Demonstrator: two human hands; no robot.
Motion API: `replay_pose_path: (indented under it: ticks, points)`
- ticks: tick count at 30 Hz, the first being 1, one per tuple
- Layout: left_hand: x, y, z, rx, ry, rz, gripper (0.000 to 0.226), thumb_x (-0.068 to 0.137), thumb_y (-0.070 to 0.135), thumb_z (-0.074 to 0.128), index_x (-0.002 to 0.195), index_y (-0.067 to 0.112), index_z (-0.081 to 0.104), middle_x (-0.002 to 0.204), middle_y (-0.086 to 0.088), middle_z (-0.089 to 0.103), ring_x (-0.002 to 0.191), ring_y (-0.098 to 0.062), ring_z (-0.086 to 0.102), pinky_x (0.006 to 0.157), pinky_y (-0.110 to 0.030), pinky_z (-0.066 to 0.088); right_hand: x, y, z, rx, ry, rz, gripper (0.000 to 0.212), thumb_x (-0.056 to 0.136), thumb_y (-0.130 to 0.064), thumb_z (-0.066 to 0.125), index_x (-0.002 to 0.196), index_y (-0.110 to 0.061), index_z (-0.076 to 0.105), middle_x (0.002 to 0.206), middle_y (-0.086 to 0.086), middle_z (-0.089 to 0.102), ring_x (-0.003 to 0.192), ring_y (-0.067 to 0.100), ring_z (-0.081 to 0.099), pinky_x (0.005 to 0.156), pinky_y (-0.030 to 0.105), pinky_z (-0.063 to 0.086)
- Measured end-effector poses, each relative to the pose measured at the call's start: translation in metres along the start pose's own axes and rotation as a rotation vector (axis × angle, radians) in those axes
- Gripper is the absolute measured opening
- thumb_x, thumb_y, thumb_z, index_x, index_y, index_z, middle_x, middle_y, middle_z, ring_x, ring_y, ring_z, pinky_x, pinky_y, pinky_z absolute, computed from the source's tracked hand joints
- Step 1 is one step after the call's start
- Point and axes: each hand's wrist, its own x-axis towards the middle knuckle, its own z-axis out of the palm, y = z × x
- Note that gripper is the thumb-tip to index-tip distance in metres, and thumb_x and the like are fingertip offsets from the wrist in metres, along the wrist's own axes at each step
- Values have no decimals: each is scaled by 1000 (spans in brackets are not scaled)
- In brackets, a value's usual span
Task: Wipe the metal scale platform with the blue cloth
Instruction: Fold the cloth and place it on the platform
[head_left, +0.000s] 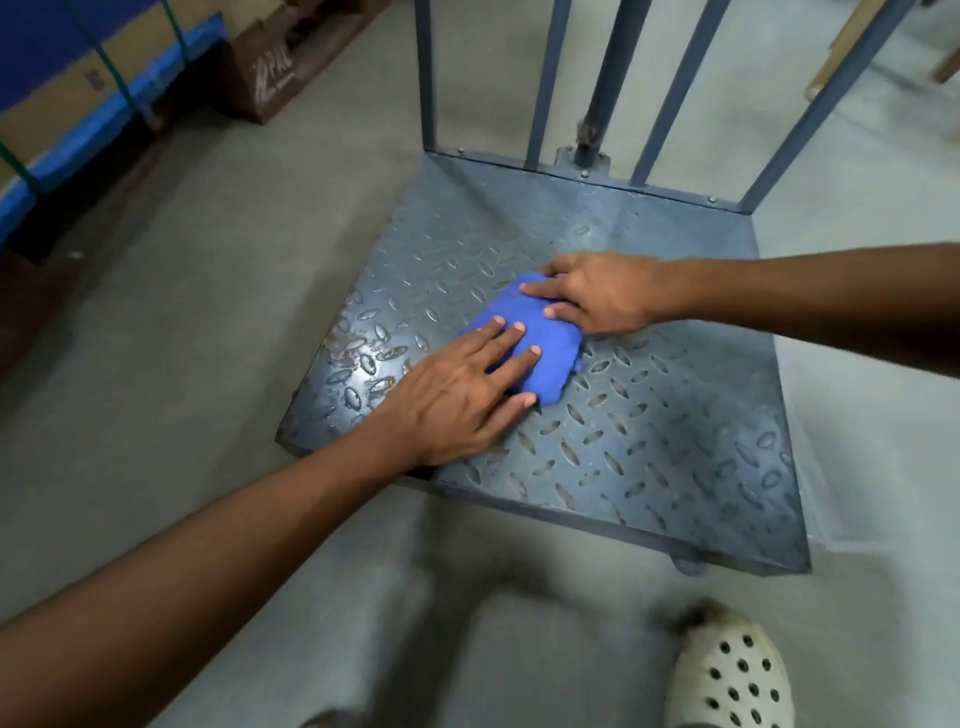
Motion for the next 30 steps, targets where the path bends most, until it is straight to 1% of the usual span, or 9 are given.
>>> replay_pose_path:
  ticks: [3,6,11,15,18,23,26,28,30]
  points:
    - [15,21,-2,-24,-61,-24,71,107,56,44,134,-5,67,148,-28,61,142,-43,57,120,-51,47,-90,9,33,-31,-13,127,54,113,-36,36,157,-7,47,140,25,56,129,44,53,106,46,44]
    - [32,50,8,-8,-36,-22,58,109,45,41,124,-5,68,142,-30,65,138,-46,60,117,-55,47,-152,-3,81,-1,271,234,56,107,-35,37,137,5,63,134,33,61,118,48,57,94,53,59]
    - [30,74,24,9,81,-43,53,110,27,38,147,-5,58,157,-29,52,148,-48,47,122,-62,41,-160,-41,123,269,587,210,49,110,-25,44,153,-4,53,164,22,44,152,45,41,122,57,40]
    - [21,70,33,-22,-32,-13,62,103,21,35,161,-1,42,170,-25,35,158,-47,32,123,-61,40,-146,-53,146,283,505,166,52,107,-25,39,156,-13,52,167,15,42,154,44,38,115,63,46]
    - [21,62,36,-80,-67,26,66,100,17,34,162,-2,38,170,-27,32,159,-47,27,126,-58,37,-146,-40,147,330,501,102,50,109,-27,41,154,-11,55,167,19,39,157,44,31,126,58,34]
    - [27,35,32,-188,-92,107,77,93,-2,71,163,7,40,172,-20,31,159,-41,30,95,-62,62,-141,-22,144,279,508,71,48,104,-26,46,149,-15,61,158,31,46,149,51,41,129,46,23]
    - [35,30,26,-137,-162,135,88,87,-7,72,165,12,36,175,-17,25,160,-38,28,71,-57,67,-140,-23,152,254,534,117,57,95,-8,41,147,-13,62,155,28,52,144,50,49,127,43,26]
    - [42,31,27,-77,-176,146,85,91,-6,67,167,11,33,175,-17,15,160,-36,19,68,-53,66,-139,-26,157,213,535,165,68,86,-3,35,148,-12,61,156,25,52,145,47,49,128,38,23]
    - [50,30,30,-71,-130,183,84,83,-12,72,161,6,45,171,-22,28,156,-38,29,60,-51,66,-140,-26,159,183,529,189,70,85,-4,31,146,-10,63,155,25,54,143,47,51,126,42,33]
